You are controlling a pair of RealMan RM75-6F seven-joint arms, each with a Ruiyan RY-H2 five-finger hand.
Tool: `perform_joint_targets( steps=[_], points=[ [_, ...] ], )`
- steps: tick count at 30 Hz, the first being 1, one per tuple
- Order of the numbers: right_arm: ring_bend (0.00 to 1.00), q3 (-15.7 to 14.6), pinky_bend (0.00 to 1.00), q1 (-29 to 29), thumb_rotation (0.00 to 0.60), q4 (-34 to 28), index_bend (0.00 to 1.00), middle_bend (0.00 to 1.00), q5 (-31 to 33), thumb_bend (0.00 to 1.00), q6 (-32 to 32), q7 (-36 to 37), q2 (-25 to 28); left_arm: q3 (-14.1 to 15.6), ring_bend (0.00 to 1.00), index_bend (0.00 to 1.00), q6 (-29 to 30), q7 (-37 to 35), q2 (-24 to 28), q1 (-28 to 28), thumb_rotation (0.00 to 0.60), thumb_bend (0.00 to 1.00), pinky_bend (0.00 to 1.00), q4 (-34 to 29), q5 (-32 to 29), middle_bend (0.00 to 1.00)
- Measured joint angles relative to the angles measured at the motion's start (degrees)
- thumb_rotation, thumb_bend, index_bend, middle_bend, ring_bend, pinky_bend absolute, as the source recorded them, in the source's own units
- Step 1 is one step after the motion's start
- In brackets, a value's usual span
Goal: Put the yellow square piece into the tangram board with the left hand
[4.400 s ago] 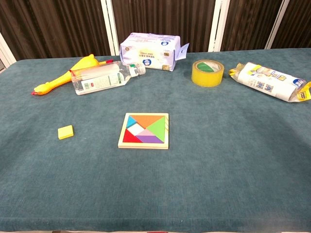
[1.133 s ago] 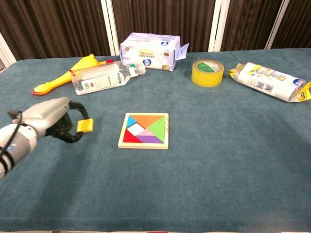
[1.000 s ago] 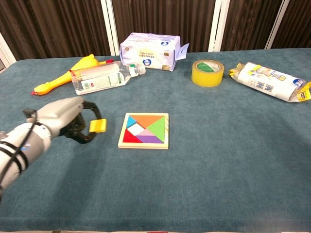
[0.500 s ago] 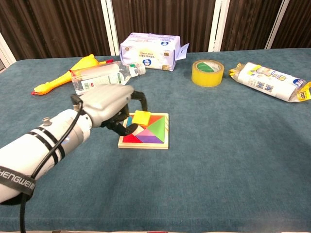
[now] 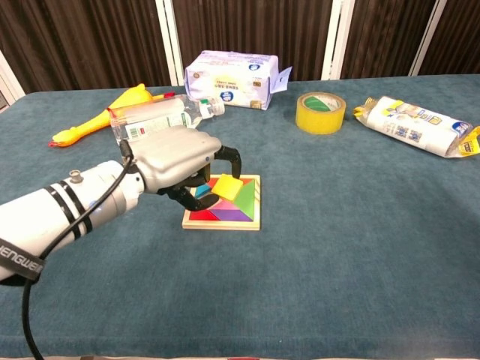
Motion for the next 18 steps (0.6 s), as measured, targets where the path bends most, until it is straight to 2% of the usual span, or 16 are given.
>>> perform_joint_targets(
  steps=[3, 8, 18],
  points=[
    [0.00, 0.1, 0.00, 0.1, 0.600, -0.1, 0.00, 0.00, 0.2, 0.14, -0.3, -0.4, -0.1, 1.1, 1.00, 0.64, -0.4, -6.5, 0.9, -1.0, 0.600, 0.42, 1.00, 2.9, 3.8, 1.00],
    [0.00, 0.1, 0.00, 0.1, 0.600, -0.3, 0.00, 0.00, 0.7, 0.14, -0.8, -1.2, -0.4, 2.5, 1.00, 0.64, -0.9, -13.9, 2.3, -2.4, 0.600, 0.42, 1.00, 6.9, 6.5, 1.00],
    [0.00, 0.4, 0.00, 0.4, 0.600, -0.5, 0.00, 0.00, 1.5, 0.14, -1.6, -2.2, -0.7, 4.6, 1.00, 0.64, -1.1, -19.3, 2.2, -3.1, 0.600, 0.42, 1.00, 13.5, 8.8, 1.00]
  ],
)
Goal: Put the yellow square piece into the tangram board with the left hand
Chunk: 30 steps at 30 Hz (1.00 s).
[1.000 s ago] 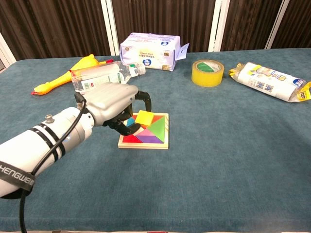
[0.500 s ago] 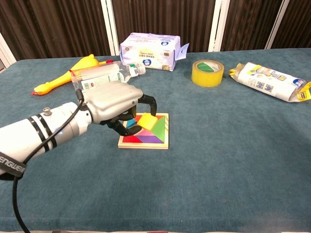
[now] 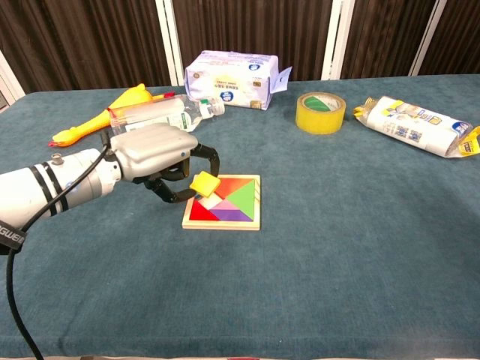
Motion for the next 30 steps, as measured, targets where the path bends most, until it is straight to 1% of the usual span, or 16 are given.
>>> perform_joint_targets(
  steps=[7, 13, 17, 25, 30],
  points=[
    [0.00, 0.1, 0.00, -0.1, 0.600, 0.0, 0.00, 0.00, 0.2, 0.14, 0.2, 0.7, 0.3, 0.6, 1.00, 0.65, -0.4, -0.1, -2.4, -1.1, 0.600, 0.41, 1.00, 4.4, 1.0, 1.00],
    [0.00, 0.1, 0.00, 0.0, 0.600, 0.1, 0.00, 0.00, 0.2, 0.14, 0.2, 1.4, 0.6, 0.4, 1.00, 0.65, -1.0, -2.1, -3.9, -2.0, 0.600, 0.41, 1.00, 7.2, 1.0, 1.00],
    [0.00, 0.3, 0.00, 0.0, 0.600, 0.1, 0.00, 0.00, 0.5, 0.14, 0.2, 1.5, 0.7, 1.0, 1.00, 0.66, -1.1, -2.8, -4.5, -2.4, 0.600, 0.41, 1.00, 9.1, 1.6, 1.00],
    [0.00, 0.3, 0.00, -0.1, 0.600, -0.1, 0.00, 0.00, 0.5, 0.14, 0.2, 1.3, 0.6, 2.1, 1.00, 0.64, -0.7, -3.4, -5.8, -3.0, 0.600, 0.41, 1.00, 12.3, 2.9, 1.00],
    [0.00, 0.2, 0.00, -0.1, 0.600, -0.1, 0.00, 0.00, 0.5, 0.14, 0.3, 1.4, 0.7, 2.7, 1.00, 0.63, 0.3, -2.5, -6.1, -2.7, 0.600, 0.41, 1.00, 12.6, 3.3, 1.00]
  ],
)
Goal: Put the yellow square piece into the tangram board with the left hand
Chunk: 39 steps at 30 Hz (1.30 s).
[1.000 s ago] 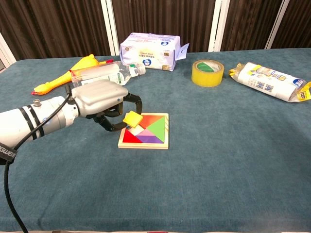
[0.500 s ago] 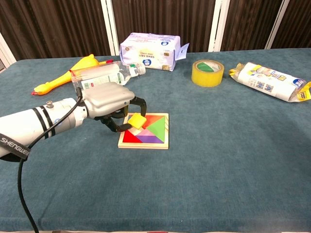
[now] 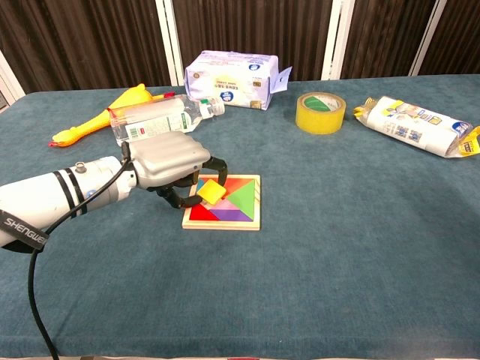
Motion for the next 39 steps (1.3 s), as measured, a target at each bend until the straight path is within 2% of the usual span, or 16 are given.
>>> perform_joint_targets(
  steps=[15, 29, 39],
  points=[
    [0.00, 0.1, 0.00, -0.2, 0.600, 0.0, 0.00, 0.00, 0.0, 0.14, 0.4, 0.5, 0.2, 0.3, 1.00, 0.63, -0.8, 0.1, 0.3, -0.4, 0.600, 0.42, 1.00, 0.6, -0.3, 1.00],
    [0.00, 0.2, 0.00, -0.3, 0.600, -0.1, 0.00, 0.00, 0.1, 0.14, 0.5, 0.6, 0.4, 1.8, 1.00, 0.62, -0.6, 0.0, 0.1, -0.8, 0.600, 0.41, 1.00, 1.1, 1.1, 1.00],
    [0.00, 0.2, 0.00, -0.3, 0.600, -0.2, 0.00, 0.00, 0.2, 0.14, 0.5, 0.6, 0.4, 2.1, 1.00, 0.54, -0.3, 0.8, 0.5, -0.5, 0.600, 0.42, 1.00, 0.4, 1.2, 1.00]
  ],
)
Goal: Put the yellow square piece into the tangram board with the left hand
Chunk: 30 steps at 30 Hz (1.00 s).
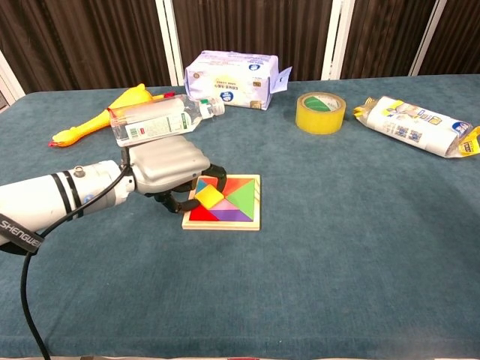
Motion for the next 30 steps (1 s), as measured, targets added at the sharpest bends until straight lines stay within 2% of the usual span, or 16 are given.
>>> perform_joint_targets(
  steps=[7, 22, 30],
  points=[
    [0.00, 0.0, 0.00, -0.1, 0.600, 0.0, 0.00, 0.00, 0.0, 0.14, 0.1, 0.1, 0.1, 0.1, 1.00, 0.45, 0.6, 0.3, 0.1, 0.4, 0.600, 0.42, 1.00, -0.6, 0.1, 1.00],
    [0.00, 0.1, 0.00, -0.2, 0.600, 0.1, 0.00, 0.00, -0.2, 0.15, 0.5, 0.8, 0.3, -0.2, 1.00, 0.36, 1.2, 1.3, 0.2, 0.7, 0.600, 0.40, 1.00, -1.3, -0.2, 1.00],
    [0.00, 0.2, 0.00, -0.3, 0.600, 0.2, 0.00, 0.00, -0.3, 0.15, 0.9, 1.3, 0.3, -0.5, 1.00, 0.35, 1.5, 2.3, 0.4, 0.8, 0.600, 0.39, 1.00, -2.2, -0.3, 1.00]
  ],
)
